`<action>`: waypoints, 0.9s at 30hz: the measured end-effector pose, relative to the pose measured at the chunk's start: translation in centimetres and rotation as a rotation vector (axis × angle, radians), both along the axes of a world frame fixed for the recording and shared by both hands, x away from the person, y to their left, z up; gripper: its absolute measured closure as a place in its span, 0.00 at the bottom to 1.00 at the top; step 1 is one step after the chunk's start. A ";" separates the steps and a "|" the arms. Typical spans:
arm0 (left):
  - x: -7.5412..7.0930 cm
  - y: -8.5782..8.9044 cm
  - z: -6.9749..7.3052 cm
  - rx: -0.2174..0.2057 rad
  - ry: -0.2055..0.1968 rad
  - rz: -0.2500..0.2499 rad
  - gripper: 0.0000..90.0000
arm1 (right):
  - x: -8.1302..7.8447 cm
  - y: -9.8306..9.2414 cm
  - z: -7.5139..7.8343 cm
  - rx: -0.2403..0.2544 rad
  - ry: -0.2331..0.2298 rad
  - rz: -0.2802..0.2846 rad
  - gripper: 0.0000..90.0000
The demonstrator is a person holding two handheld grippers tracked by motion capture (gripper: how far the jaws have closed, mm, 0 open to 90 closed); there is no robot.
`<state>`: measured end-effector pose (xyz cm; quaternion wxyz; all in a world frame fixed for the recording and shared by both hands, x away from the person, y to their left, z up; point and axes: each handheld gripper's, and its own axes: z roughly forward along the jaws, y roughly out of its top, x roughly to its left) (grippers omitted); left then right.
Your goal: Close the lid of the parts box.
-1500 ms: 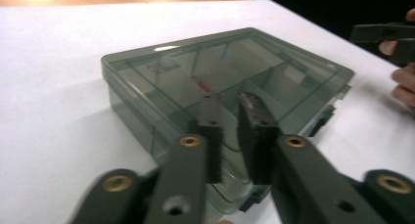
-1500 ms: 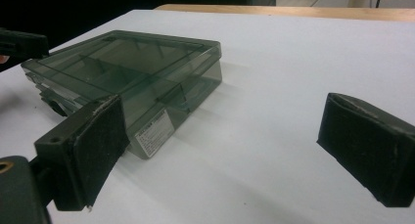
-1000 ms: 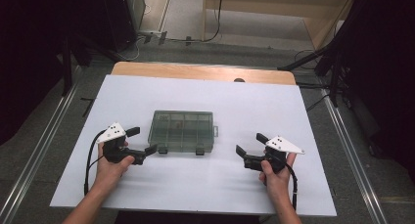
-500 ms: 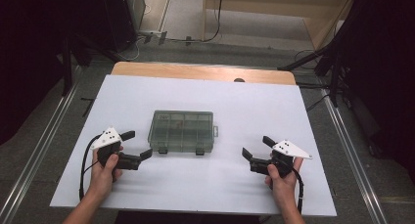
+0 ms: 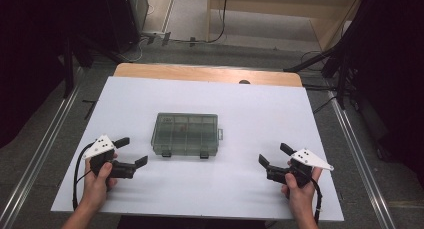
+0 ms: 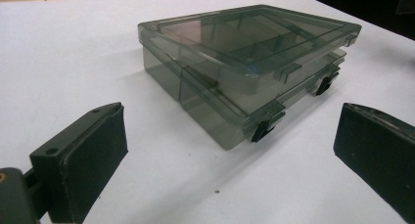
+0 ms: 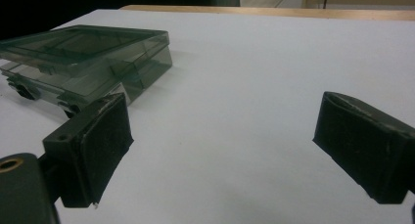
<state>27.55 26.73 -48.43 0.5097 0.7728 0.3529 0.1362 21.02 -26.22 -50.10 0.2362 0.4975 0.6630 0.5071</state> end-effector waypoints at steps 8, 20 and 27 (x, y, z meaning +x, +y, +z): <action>-0.4 1.1 0.1 0.011 -0.002 0.015 0.00 | -1.0 -1.3 -0.1 -0.008 0.002 -0.030 0.08; -1.4 2.5 0.4 0.011 -0.014 0.036 0.00 | -2.4 -2.8 -0.2 -0.025 -0.006 -0.056 0.09; -1.7 3.1 0.3 0.009 -0.007 0.050 0.00 | -3.2 -3.7 -0.2 -0.040 -0.005 -0.071 0.09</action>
